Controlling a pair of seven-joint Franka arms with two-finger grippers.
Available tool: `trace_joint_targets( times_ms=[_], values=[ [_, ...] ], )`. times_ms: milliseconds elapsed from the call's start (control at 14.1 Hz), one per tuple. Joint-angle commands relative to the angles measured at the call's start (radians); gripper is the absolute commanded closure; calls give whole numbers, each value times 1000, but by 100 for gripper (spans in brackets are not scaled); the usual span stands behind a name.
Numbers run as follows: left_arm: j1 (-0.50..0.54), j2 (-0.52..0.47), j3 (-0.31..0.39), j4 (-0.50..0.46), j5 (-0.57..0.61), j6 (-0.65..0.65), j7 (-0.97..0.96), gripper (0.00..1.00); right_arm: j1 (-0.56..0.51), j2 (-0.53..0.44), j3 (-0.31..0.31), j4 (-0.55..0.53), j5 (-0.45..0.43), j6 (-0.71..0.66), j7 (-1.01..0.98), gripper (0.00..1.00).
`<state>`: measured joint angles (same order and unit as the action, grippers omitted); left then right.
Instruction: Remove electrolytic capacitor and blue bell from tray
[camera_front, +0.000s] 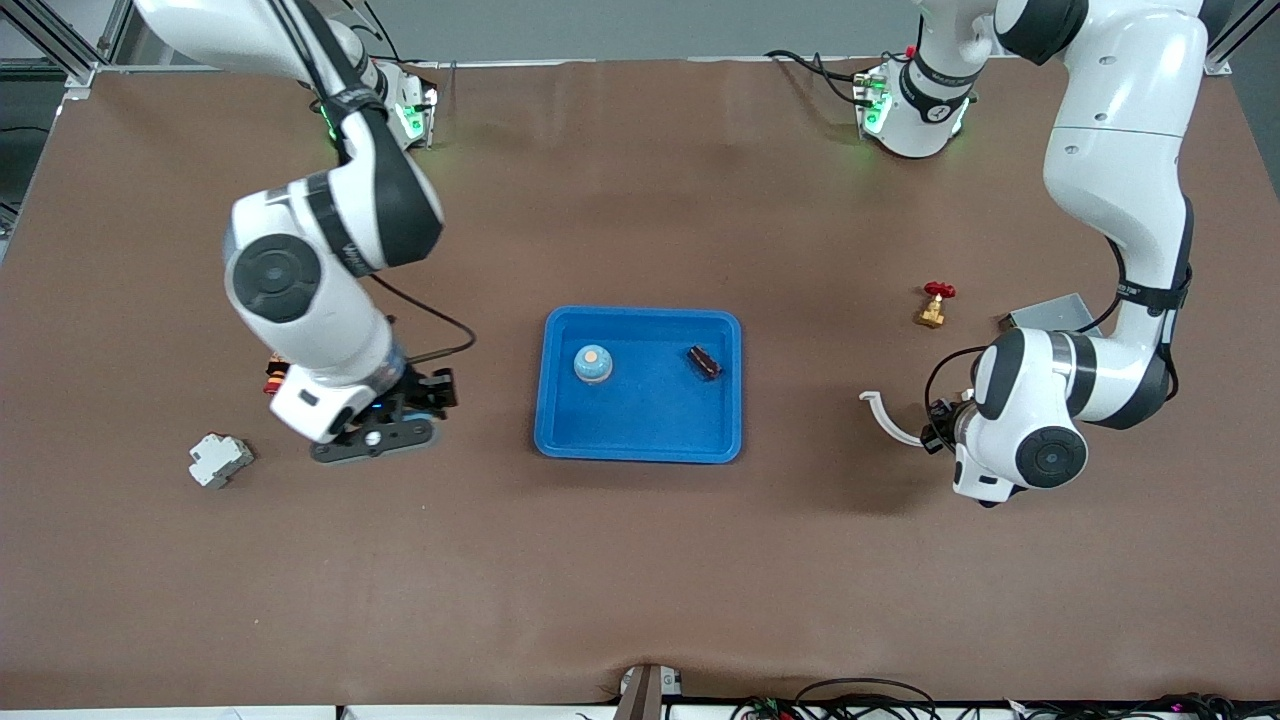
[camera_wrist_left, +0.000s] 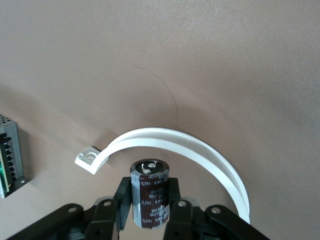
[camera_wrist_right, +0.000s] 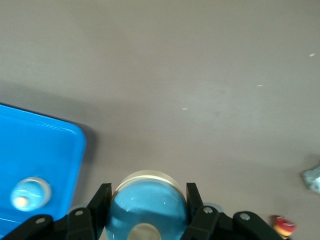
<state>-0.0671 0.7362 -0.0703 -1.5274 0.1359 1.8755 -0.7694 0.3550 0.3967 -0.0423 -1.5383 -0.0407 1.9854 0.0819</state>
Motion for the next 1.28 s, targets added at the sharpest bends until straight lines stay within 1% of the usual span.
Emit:
trace_joint_targets(
  times_ms=[0, 354, 567, 638, 709, 780, 851, 922, 992, 1134, 1205],
  values=[
    [-3, 0, -3, -16, 19, 30, -8, 100, -91, -79, 21, -144, -1, 78, -132, 100],
    [-7, 2, -6, -46, 8, 36, -14, 100, -204, -75, 22, -229, 10, 153, -312, 100],
    [-7, 3, -9, -50, 4, 44, -14, 100, -240, -73, 22, -308, 16, 205, -338, 100],
    [-11, 8, -11, -50, -15, 44, -14, 100, -252, -70, 22, -328, 18, 222, -370, 100],
    [-14, 8, -11, -51, -28, 44, -14, 97, -266, -65, 22, -338, 18, 236, -399, 100],
    [-17, 9, -11, -50, -30, 44, -14, 97, -281, -56, 22, -338, 18, 240, -421, 100],
    [-17, 12, -13, -50, -30, 44, -14, 89, -297, -41, 24, -338, 19, 247, -444, 100],
    [-20, 12, -13, -50, -30, 44, -14, 46, -304, -30, 24, -339, 19, 260, -467, 100],
    [-20, 12, -13, -48, -29, 44, -11, 0, -312, -16, 24, -342, 39, 266, -490, 100],
    [-16, 11, -13, -48, -27, 44, 2, 0, -327, 13, 22, -342, 126, 288, -583, 100],
    [-19, 11, -13, -48, -27, 42, 2, 0, -344, 30, 22, -342, 143, 306, -629, 100]
  ],
)
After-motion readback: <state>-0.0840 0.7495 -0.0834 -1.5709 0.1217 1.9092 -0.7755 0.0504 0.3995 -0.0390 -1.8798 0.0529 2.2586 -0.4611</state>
